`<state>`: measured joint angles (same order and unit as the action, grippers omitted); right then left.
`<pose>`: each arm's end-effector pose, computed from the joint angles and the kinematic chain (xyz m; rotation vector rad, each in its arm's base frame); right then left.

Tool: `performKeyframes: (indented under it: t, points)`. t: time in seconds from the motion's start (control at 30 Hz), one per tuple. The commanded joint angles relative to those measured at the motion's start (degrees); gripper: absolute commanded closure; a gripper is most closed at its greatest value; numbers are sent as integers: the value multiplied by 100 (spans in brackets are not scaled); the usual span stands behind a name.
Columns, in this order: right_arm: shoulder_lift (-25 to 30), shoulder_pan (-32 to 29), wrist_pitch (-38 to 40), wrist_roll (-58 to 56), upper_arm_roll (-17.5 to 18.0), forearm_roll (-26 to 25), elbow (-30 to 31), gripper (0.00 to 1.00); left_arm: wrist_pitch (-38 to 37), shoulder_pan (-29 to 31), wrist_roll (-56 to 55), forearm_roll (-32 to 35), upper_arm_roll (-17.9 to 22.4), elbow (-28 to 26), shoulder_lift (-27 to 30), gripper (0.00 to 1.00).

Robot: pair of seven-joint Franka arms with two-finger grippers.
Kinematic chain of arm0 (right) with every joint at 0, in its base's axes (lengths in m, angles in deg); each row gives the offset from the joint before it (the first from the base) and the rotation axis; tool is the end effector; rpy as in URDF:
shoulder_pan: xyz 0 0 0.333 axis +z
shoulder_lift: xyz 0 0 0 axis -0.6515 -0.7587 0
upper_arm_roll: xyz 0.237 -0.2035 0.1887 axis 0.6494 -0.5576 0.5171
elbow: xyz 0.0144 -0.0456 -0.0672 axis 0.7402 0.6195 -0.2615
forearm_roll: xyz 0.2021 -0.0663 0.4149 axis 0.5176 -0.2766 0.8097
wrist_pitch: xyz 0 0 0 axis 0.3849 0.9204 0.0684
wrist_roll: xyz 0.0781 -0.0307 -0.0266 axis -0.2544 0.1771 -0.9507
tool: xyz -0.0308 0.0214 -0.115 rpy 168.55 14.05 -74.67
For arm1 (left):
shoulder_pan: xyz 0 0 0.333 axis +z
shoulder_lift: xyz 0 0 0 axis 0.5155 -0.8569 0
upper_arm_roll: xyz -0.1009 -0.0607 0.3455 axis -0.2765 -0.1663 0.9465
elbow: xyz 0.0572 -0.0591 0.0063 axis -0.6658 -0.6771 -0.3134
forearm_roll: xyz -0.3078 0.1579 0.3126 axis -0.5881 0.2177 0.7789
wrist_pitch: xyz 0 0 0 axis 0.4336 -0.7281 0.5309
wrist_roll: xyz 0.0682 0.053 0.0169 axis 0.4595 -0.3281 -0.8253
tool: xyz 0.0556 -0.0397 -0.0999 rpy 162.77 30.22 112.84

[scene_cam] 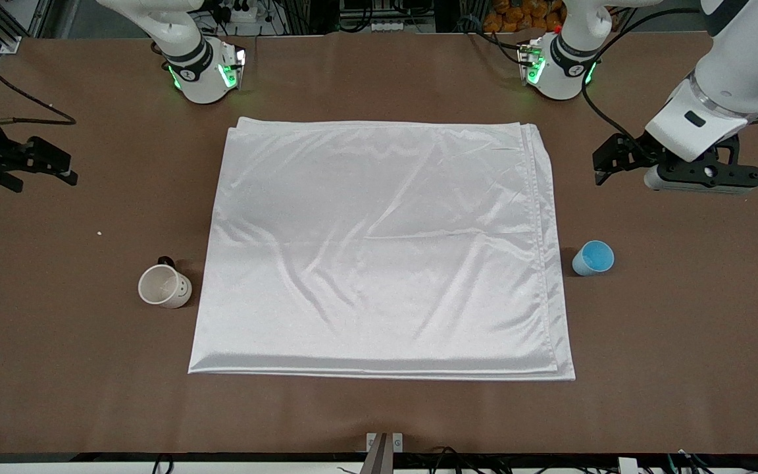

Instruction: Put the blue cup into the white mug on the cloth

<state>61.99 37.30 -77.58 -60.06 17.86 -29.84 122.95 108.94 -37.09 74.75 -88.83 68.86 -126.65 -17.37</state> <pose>0.6154 -0.0288 0.6226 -3.0818 -0.1425 -0.0229 0.6156 -0.1505 0.6279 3.1099 -0.1402 0.1005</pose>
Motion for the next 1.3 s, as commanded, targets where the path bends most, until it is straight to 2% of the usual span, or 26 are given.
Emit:
performKeyframes:
  t: [0.0, 0.33, 0.9, 1.1, 1.27]
  points:
    - [-5, -7, 129, 89, 28, -86, -76, 0, -24, 8, -40, -41, 5, 93, -31, 0]
    - [3, 54, 147, 89, 46, -349, -85, 0, -33, -9, 4, 3, -4, 75, -31, 0]
    - [-14, 54, 270, 97, 46, -349, -85, 0, -33, 8, -31, 100, -4, -57, -22, 0]
    - [-84, 54, 314, 106, 46, -341, -76, 0, 98, 122, -5, 100, -4, -241, -40, 0]
    - [-339, 28, 279, 97, 37, -323, -85, 0, 537, 219, 21, 100, -13, -645, -49, 0]
